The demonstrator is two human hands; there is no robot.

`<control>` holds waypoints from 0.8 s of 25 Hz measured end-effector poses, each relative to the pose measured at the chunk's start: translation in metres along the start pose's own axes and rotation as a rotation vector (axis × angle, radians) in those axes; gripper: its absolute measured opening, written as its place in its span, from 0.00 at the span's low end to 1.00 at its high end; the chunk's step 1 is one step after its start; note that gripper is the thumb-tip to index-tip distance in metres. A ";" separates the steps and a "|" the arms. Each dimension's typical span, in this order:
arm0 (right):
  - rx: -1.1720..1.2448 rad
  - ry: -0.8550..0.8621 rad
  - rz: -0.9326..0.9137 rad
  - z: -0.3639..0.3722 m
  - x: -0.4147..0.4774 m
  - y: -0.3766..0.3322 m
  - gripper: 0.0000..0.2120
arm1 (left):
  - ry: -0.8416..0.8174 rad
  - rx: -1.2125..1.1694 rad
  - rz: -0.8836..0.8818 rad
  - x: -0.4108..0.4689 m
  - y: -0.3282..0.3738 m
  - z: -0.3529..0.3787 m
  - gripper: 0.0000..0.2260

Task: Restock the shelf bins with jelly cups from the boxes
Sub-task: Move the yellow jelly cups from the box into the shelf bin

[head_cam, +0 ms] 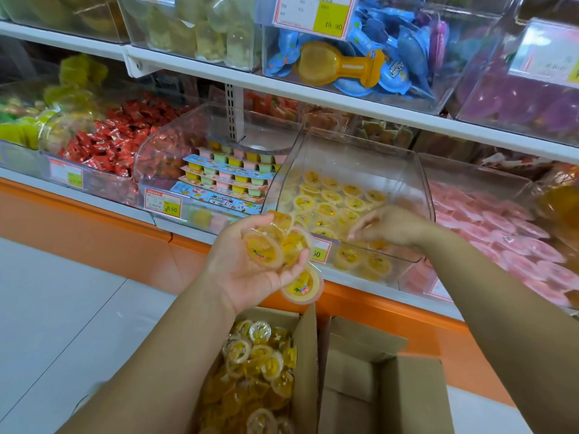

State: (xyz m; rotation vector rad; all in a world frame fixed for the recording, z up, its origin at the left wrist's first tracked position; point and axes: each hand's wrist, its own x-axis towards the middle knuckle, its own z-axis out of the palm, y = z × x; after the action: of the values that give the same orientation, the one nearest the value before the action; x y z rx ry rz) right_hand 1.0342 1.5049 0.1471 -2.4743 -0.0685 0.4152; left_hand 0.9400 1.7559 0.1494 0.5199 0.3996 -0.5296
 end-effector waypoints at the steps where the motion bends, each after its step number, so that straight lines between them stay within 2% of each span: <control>1: 0.026 0.023 0.023 -0.002 0.000 0.001 0.07 | 0.002 0.001 0.002 0.000 0.000 0.001 0.12; 4: 0.008 0.061 0.086 0.001 0.008 0.001 0.12 | 0.008 0.009 -0.004 -0.002 -0.001 0.003 0.11; 6: -0.107 -0.005 0.107 0.004 0.013 -0.001 0.16 | 0.004 0.009 -0.015 -0.002 -0.002 0.003 0.09; 9: -0.144 -0.100 0.134 0.006 0.014 -0.001 0.13 | 0.008 0.024 -0.029 0.000 -0.003 0.002 0.07; 11: -0.139 -0.077 0.141 0.002 0.014 0.000 0.09 | 0.013 0.031 -0.031 0.001 -0.003 0.003 0.06; 13: -0.062 0.058 0.161 -0.005 0.016 0.000 0.07 | 0.023 0.028 -0.033 0.002 -0.004 0.003 0.06; 15: 0.149 0.170 0.245 -0.011 0.021 0.001 0.08 | 0.026 0.025 -0.035 0.002 -0.004 0.003 0.07; 17: 0.219 0.148 0.290 -0.013 0.023 0.001 0.06 | 0.028 0.024 -0.039 0.003 -0.005 0.003 0.09; 19: 0.035 0.054 0.277 -0.014 0.023 0.002 0.04 | 0.025 0.020 -0.035 0.002 -0.005 0.004 0.08; 20: -0.035 0.009 0.259 -0.016 0.021 0.003 0.08 | 0.026 0.017 -0.035 0.003 -0.005 0.004 0.07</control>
State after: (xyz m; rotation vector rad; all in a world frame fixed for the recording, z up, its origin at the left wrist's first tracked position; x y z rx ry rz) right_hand 1.0592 1.4970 0.1513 -2.5277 0.2527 0.5155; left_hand 0.9404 1.7487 0.1492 0.5377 0.4294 -0.5606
